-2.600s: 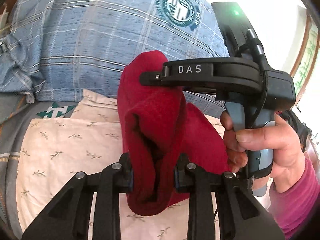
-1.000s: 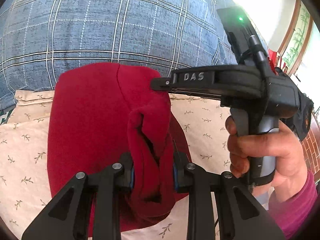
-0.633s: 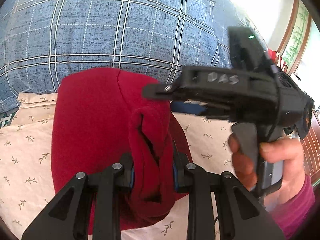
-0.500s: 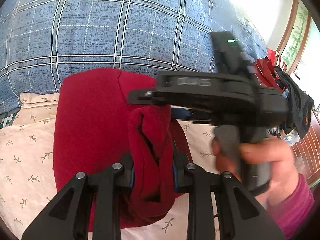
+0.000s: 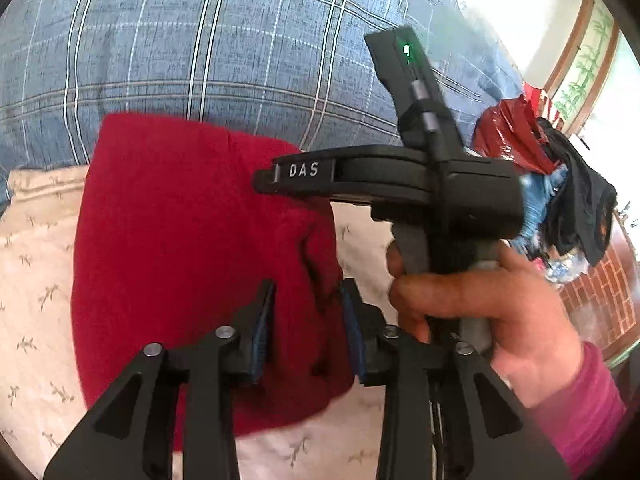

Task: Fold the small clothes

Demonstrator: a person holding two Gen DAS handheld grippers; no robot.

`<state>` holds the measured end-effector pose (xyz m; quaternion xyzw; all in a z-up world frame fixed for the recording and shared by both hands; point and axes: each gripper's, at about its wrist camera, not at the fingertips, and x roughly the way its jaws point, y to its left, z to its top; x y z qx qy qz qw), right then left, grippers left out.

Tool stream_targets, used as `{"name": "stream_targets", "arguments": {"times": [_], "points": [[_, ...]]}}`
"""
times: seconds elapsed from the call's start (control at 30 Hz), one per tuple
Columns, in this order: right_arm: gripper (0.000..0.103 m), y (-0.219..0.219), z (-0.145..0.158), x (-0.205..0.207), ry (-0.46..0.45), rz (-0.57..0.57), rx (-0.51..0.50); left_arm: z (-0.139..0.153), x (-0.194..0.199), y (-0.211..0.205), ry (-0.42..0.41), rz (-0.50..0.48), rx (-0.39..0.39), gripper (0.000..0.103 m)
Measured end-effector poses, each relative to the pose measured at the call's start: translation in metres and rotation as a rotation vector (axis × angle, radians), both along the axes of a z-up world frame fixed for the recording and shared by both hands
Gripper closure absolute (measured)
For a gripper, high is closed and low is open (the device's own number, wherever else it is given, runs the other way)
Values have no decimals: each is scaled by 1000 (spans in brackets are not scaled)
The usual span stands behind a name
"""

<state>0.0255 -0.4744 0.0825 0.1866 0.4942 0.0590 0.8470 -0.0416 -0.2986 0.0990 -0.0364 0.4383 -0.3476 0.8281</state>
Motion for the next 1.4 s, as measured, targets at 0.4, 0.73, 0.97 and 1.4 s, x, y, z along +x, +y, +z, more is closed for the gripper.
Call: {"name": "stream_targets", "arguments": {"times": [0.4,0.73,0.97,1.4], "points": [[65,23,71,-54,-135,109,-17,18,-5,88,-117,150,116,47],[71,38,15,-86,-15,192,-237,-32,-1,81,-38,152,150,41],[65,38,46,-101,-92,103,-207,-22,-3,82,-69,166,155,41],[28,37,8,-76,-89,-5,-257,-26,4,82,-59,177,156,31]]}}
